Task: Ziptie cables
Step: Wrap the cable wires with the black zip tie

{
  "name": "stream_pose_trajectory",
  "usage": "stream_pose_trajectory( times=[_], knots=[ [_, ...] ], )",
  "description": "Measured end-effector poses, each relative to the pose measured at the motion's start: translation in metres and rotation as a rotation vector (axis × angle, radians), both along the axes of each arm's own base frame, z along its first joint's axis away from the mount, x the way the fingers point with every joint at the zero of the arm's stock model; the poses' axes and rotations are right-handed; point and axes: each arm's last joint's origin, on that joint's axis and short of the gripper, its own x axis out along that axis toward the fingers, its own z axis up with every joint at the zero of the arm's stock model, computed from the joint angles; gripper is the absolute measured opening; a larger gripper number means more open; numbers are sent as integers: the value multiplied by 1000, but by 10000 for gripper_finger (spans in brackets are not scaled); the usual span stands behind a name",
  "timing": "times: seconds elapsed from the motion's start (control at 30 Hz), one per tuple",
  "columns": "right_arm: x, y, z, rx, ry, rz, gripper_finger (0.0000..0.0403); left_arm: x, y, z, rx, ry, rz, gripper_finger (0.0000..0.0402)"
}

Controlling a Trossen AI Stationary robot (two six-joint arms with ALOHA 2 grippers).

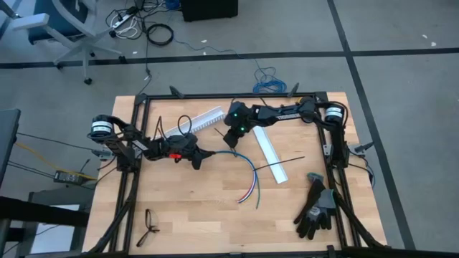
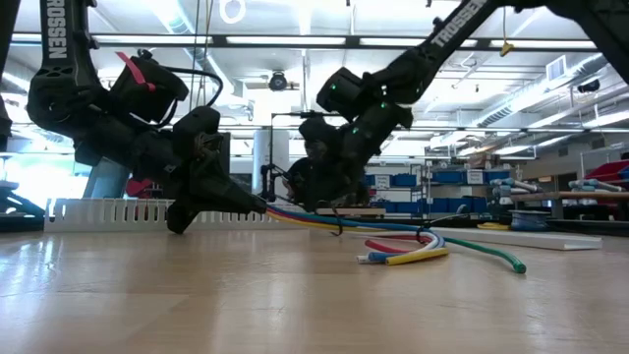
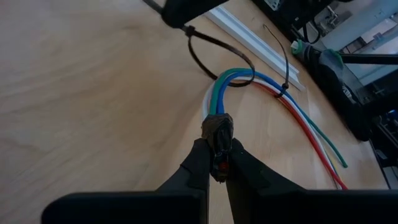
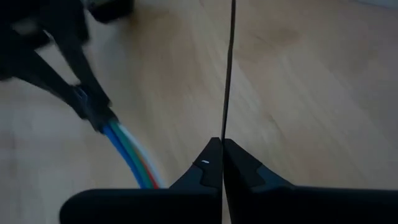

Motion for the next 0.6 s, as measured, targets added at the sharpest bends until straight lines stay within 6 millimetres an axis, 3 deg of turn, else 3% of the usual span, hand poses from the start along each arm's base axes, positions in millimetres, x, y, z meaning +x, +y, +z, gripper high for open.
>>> stream_pose_trajectory(
  times=[0.27,0.47,0.6],
  knots=[
    [-4,30,1,-102,154,4,0,0,0,3,-1,-19,10,33],
    [2,46,2,-171,142,3,0,0,0,5,14,-27,3,35],
    [4,48,3,-196,124,-16,0,0,0,6,20,-47,8,89]
  ],
)
